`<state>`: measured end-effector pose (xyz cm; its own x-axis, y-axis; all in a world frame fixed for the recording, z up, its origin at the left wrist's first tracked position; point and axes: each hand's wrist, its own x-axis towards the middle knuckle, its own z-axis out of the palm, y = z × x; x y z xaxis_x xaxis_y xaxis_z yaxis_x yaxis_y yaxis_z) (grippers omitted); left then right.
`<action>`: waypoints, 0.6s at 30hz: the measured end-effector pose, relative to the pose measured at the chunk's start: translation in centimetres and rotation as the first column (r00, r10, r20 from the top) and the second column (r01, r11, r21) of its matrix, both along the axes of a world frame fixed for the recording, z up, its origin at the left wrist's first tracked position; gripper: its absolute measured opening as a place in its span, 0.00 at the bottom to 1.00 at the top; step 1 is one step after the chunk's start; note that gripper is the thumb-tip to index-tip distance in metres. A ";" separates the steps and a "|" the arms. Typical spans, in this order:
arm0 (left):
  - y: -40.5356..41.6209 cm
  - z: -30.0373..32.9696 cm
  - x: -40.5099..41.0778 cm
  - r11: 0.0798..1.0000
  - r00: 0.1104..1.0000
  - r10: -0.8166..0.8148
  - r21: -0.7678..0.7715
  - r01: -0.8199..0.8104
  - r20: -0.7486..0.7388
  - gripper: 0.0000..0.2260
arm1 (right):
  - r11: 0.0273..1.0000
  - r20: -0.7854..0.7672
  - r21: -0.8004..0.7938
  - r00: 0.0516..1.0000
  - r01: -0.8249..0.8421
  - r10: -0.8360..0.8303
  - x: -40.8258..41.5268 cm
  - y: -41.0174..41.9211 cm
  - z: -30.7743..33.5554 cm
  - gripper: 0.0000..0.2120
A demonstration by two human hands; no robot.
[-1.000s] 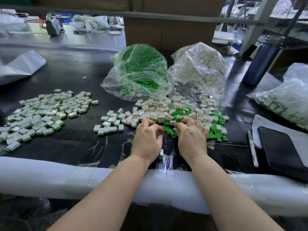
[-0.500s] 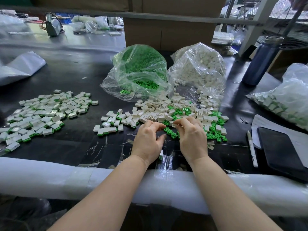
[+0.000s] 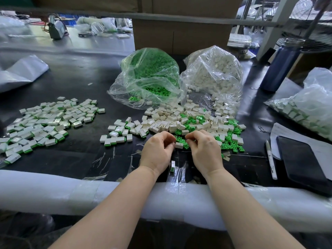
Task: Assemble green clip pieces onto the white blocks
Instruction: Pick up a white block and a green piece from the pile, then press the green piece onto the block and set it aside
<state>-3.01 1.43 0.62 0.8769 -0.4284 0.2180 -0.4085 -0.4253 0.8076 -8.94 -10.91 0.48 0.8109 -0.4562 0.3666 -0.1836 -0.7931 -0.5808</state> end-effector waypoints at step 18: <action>0.0 -0.1 0.3 0.999 0.998 0.006 -0.034 -0.008 -0.056 0.02 | 0.996 -0.060 -0.078 0.997 0.040 -0.045 0.1 0.1 -0.1 0.03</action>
<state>-2.75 1.43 0.56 0.8911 -0.4154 0.1829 -0.3594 -0.3996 0.8433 -8.84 -10.79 0.43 0.8135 -0.4633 0.3515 -0.2516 -0.8254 -0.5055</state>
